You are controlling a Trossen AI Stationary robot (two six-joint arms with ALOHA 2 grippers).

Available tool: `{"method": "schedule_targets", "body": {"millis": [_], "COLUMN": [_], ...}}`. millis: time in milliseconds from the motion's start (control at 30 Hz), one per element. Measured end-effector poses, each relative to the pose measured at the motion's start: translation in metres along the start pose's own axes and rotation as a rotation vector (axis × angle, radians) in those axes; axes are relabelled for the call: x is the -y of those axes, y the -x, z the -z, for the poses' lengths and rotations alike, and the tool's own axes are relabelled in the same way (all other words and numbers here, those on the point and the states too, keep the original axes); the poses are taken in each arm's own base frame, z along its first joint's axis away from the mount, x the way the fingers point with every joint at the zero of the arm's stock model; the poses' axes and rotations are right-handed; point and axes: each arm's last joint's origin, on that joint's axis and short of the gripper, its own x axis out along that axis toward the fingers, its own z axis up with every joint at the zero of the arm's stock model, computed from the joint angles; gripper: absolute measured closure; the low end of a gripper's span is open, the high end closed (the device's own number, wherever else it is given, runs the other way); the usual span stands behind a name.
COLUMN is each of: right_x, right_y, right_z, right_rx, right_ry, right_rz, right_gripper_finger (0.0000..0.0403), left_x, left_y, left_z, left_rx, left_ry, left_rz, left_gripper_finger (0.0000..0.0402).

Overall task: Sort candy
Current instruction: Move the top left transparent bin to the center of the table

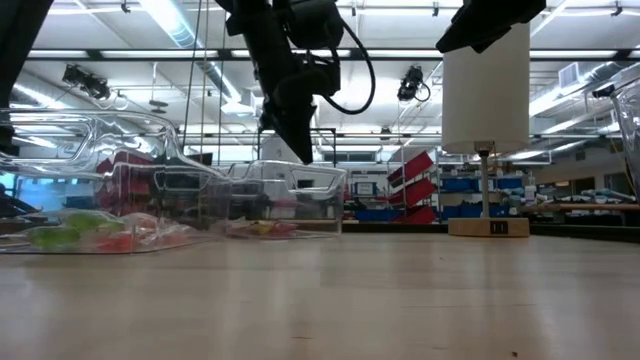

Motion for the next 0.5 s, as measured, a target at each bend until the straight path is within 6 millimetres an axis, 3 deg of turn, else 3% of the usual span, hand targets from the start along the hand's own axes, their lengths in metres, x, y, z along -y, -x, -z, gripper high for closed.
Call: {"method": "schedule_targets", "body": {"millis": [500], "right_x": [0.0000], "right_y": [0.0000], "right_z": [0.0000], "right_rx": [0.000], "right_ry": [0.000], "right_rz": [0.000], "right_gripper_finger": [0.0403], "left_x": [0.0107], "left_y": [0.0047], "left_z": [-0.0003], "left_rx": [-0.003], "left_ry": [-0.029], "left_rz": [-0.009], "left_gripper_finger": [0.0402]}}
